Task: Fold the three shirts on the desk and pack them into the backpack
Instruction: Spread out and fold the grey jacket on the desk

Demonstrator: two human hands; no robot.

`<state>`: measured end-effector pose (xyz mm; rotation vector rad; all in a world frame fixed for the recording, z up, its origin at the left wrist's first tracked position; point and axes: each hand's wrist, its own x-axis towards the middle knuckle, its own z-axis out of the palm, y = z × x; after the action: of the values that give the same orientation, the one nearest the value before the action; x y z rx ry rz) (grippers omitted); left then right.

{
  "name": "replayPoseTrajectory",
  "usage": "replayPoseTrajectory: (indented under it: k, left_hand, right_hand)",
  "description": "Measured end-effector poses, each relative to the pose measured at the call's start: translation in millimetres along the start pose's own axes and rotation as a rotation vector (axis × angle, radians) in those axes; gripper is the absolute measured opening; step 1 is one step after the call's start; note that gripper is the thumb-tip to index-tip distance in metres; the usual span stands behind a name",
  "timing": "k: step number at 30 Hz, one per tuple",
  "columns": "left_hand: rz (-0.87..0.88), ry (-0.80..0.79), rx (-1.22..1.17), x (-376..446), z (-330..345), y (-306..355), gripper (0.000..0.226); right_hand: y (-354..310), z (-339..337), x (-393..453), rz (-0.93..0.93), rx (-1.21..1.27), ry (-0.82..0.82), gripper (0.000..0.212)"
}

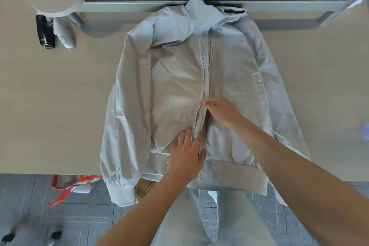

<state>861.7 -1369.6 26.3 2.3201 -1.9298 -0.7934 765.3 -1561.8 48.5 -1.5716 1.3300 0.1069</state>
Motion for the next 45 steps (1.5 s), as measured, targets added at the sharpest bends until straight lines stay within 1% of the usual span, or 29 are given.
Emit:
replayPoseTrajectory:
  k: [3,5,6,7,9,10,12,14,17,19,22,24,27,31,34,36,38,40,42,45]
  left_hand:
    - [0.020,0.027,-0.001,-3,3,11,0.062]
    - [0.023,0.070,-0.013,-2,3,19,0.058]
    - [0.020,0.095,-0.016,-1,4,22,0.055]
    - [0.007,0.116,-0.010,0,5,25,0.052]
    - [-0.040,0.123,0.005,0,9,29,0.047]
    - [-0.063,0.106,0.006,0,11,31,0.047]
    - [-0.090,0.069,0.028,-1,17,35,0.050]
    - [-0.101,0.061,0.061,-5,24,39,0.053]
    - [-0.123,0.064,0.096,-16,33,45,0.055]
    - [-0.147,0.062,0.100,-24,37,49,0.056]
    - [-0.185,0.079,0.067,-39,42,53,0.054]
    - [-0.196,0.100,0.059,-51,46,54,0.053]
    - [-0.212,0.125,0.060,-69,52,55,0.052]
    - [-0.223,0.150,0.067,-82,54,64,0.052]
    - [-0.250,0.143,0.074,-86,52,72,0.053]
    - [-0.262,0.126,0.086,-87,52,77,0.058]
    - [-0.277,0.087,0.099,-89,53,81,0.064]
    - [-0.305,0.053,0.086,-89,53,82,0.070]
    - [-0.321,0.045,0.059,-89,53,82,0.070]
    - [-0.291,0.072,0.010,-88,48,83,0.067]
  right_hand:
    - [8,-5,-5,-0.089,-0.025,0.131,0.038]
    - [11,-11,-9,-0.114,0.032,0.198,0.040]
    - [13,-13,-10,-0.108,0.074,0.202,0.040]
    - [14,-14,-11,-0.093,0.120,0.175,0.036]
    - [22,-11,-11,-0.047,0.205,0.070,0.024]
    - [27,-9,-10,-0.042,0.197,0.024,0.024]
    - [34,-7,-13,-0.064,0.041,-0.038,0.033]
    - [39,-6,-17,-0.127,-0.135,-0.049,0.041]
    - [46,-3,-26,-0.214,-0.241,-0.085,0.042]
    - [49,1,-30,-0.216,-0.256,-0.138,0.043]
    - [52,10,-36,-0.172,-0.215,-0.259,0.043]
    - [53,16,-43,-0.157,-0.188,-0.308,0.045]
    - [56,21,-55,-0.149,-0.145,-0.302,0.048]
    - [62,20,-68,-0.204,-0.118,-0.277,0.064]
    - [64,17,-76,-0.237,-0.086,-0.241,0.055]
    - [66,15,-82,-0.269,-0.086,-0.217,0.050]
    - [69,14,-86,-0.300,-0.137,-0.247,0.050]
    - [72,16,-89,-0.322,-0.190,-0.289,0.045]
    - [75,19,-91,-0.356,-0.206,-0.284,0.043]
    - [76,22,-93,-0.373,-0.209,-0.228,0.040]
